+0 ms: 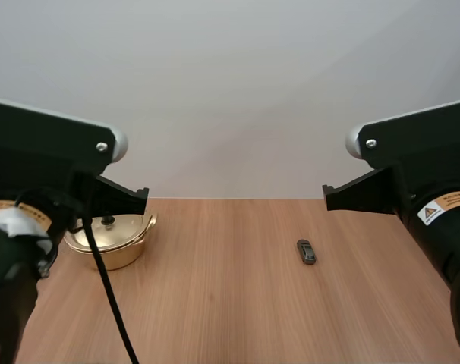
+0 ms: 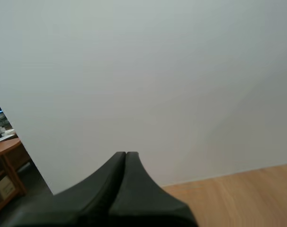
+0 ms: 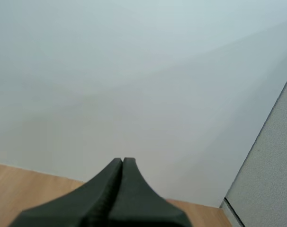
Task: Open the pot, put the car inside, and close it
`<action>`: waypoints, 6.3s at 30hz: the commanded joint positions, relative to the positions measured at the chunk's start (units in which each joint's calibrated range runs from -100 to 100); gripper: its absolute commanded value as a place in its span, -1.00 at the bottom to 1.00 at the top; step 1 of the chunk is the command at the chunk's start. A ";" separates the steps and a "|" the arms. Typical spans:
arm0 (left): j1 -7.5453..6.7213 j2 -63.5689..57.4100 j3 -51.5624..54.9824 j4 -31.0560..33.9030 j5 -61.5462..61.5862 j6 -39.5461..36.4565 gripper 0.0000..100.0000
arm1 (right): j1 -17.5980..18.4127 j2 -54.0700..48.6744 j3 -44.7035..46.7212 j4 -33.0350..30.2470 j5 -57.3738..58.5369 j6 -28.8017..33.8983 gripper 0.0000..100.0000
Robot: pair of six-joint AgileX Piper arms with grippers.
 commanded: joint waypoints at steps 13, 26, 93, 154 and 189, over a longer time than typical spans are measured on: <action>8.28 54.08 -18.27 -0.21 5.77 6.66 -1.00 | 0.02 6.26 0.01 7.56 16.11 -8.66 -1.00; 8.28 67.47 -22.78 0.34 7.91 6.68 0.76 | 0.02 6.26 0.01 14.44 18.85 -9.53 -1.00; 8.53 55.69 -52.28 -24.78 20.11 20.41 -1.00 | -2.36 47.72 -8.06 20.91 19.30 -12.89 -1.00; 8.53 46.26 -64.87 -30.74 28.68 20.29 -1.00 | 1.92 82.73 -38.20 40.85 32.28 -27.72 -1.00; 11.28 32.83 -65.94 -36.74 22.08 17.64 -1.00 | 30.39 109.67 -70.80 42.61 12.52 -33.41 -1.00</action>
